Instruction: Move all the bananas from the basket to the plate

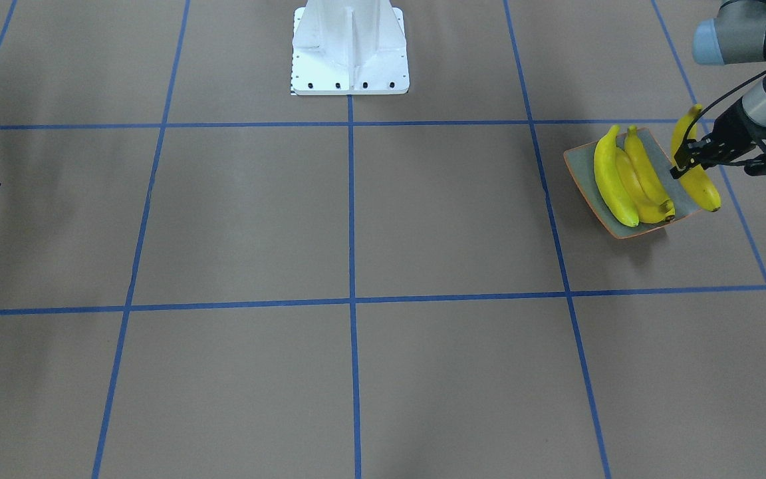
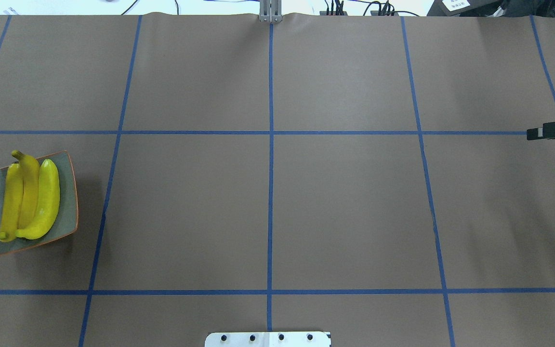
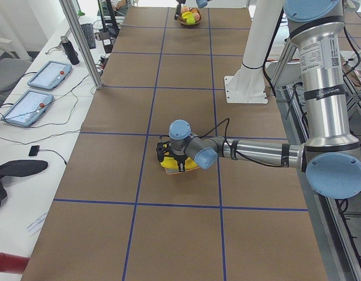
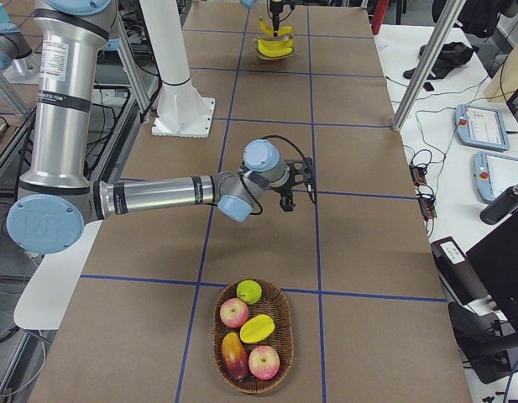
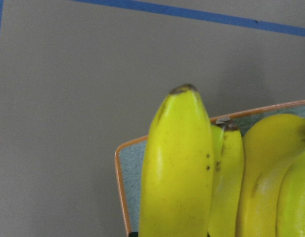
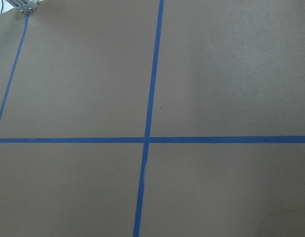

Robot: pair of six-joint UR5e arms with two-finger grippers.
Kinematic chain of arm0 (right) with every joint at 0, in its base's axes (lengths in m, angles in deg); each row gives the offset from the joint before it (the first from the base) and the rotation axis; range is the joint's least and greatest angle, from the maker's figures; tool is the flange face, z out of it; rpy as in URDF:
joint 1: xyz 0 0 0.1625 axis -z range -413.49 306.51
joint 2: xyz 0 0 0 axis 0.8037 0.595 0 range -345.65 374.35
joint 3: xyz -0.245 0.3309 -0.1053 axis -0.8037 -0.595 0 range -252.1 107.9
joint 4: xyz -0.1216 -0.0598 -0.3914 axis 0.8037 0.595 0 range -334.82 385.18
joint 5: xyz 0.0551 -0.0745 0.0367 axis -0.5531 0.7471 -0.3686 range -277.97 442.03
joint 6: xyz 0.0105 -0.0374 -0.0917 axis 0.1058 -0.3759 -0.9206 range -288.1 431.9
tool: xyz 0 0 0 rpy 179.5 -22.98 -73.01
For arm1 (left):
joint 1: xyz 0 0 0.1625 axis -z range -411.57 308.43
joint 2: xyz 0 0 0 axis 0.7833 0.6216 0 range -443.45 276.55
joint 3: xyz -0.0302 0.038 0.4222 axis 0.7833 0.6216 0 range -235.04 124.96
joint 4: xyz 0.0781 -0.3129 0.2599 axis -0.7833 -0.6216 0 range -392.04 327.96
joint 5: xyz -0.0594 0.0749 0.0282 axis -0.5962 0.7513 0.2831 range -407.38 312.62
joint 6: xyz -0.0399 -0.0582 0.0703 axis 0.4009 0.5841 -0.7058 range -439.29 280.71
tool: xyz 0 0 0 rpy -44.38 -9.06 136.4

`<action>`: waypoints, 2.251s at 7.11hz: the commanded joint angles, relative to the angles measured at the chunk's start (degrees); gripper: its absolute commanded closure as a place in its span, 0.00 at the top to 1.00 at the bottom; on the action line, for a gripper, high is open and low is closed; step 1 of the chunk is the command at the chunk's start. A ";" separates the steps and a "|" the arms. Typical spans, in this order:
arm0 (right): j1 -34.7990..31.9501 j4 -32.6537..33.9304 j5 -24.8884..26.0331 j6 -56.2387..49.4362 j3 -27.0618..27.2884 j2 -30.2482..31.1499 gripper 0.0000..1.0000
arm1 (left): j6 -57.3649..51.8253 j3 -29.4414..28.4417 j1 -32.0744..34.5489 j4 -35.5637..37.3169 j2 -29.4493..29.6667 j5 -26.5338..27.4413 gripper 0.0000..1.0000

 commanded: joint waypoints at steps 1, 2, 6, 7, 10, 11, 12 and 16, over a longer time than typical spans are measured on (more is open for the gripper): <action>-2.95 3.18 -0.13 -8.17 -0.81 0.38 1.00 | 0.32 0.64 -1.38 3.04 0.47 0.70 0.00; -3.31 5.02 -0.04 -10.92 -0.81 0.47 1.00 | 0.49 1.26 -2.00 4.71 0.56 1.06 0.00; -3.48 5.04 -0.04 -10.95 -0.81 0.56 1.00 | 0.76 1.97 -3.41 4.99 0.91 2.90 0.00; -3.57 5.04 -0.13 -10.95 -0.81 0.56 1.00 | 0.76 1.97 -4.37 4.99 0.91 4.82 0.04; -3.92 5.04 -0.13 -10.86 -0.72 0.65 1.00 | 0.59 2.14 -5.17 4.90 1.09 5.02 0.81; -3.92 5.04 -0.13 -10.86 -0.72 0.73 1.00 | 0.58 2.14 -5.26 4.99 1.35 5.02 0.99; -3.92 5.04 -0.13 -10.86 -0.72 0.74 1.00 | 0.58 2.14 -5.26 4.90 1.35 5.02 0.99; -4.10 5.13 -0.04 -10.86 -0.72 1.08 1.00 | 0.50 8.87 -4.73 6.99 1.27 4.06 0.99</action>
